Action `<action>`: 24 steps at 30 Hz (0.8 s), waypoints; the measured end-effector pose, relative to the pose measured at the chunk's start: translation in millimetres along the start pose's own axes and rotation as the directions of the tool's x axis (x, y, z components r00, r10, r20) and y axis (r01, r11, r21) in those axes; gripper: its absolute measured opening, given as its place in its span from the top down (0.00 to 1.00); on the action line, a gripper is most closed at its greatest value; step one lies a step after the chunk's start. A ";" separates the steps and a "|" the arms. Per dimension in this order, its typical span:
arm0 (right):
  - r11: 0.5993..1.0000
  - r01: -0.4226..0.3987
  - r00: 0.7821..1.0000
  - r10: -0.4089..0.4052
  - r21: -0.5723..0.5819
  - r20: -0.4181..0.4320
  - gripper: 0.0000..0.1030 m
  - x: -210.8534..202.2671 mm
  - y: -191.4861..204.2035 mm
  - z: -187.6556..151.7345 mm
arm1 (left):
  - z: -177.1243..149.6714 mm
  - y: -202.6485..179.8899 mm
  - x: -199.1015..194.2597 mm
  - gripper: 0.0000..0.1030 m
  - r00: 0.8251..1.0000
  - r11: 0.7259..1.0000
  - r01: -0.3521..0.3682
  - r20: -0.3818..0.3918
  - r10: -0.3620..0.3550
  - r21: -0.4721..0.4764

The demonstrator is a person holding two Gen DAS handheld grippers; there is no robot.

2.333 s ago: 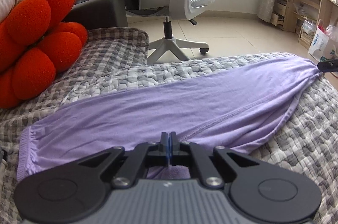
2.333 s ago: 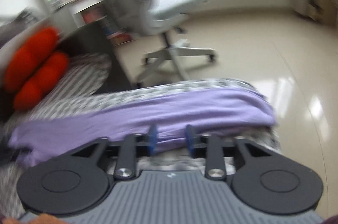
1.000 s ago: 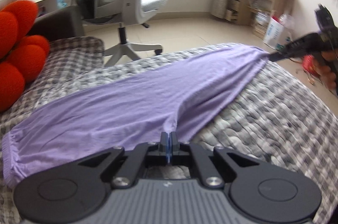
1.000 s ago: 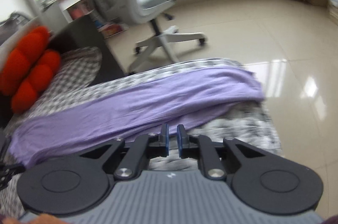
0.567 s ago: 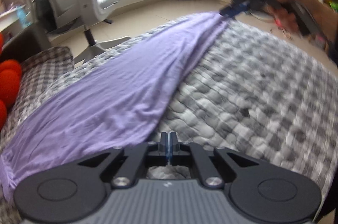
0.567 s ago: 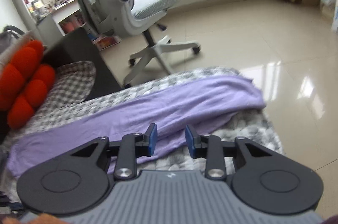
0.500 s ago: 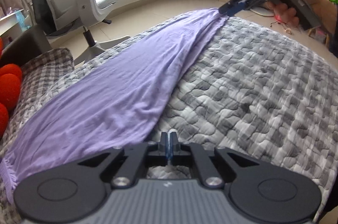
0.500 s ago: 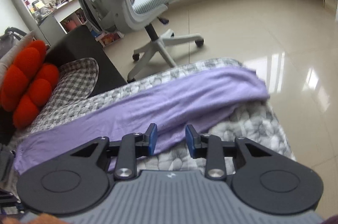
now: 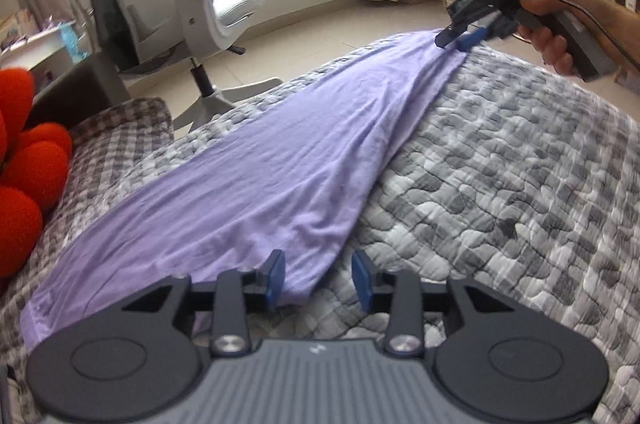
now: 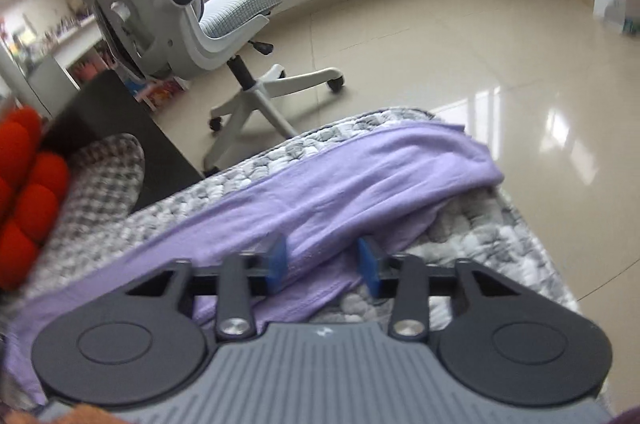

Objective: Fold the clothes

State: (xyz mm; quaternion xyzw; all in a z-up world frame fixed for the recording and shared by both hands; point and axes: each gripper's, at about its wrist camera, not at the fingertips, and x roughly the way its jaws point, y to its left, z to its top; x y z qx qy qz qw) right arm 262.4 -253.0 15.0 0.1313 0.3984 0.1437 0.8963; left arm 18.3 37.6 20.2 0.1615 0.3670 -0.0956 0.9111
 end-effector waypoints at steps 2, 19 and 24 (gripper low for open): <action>1.000 0.022 1.000 -0.021 -0.014 0.016 0.92 -1.0 -0.6 -1.5 | 0.4 -3.8 5.2 0.62 1.000 1.000 -0.006 -0.008 0.006 0.024; 0.992 0.029 0.996 -0.039 0.123 0.081 0.65 -24.4 -53.2 3.2 | -6.9 14.6 -2.6 0.97 0.999 1.000 -0.006 -0.047 0.005 -0.015; 0.907 0.000 0.997 -0.031 0.421 0.066 0.64 -25.1 -119.6 7.9 | -3.8 22.7 -7.5 0.96 1.000 0.997 0.009 -0.022 -0.011 -0.079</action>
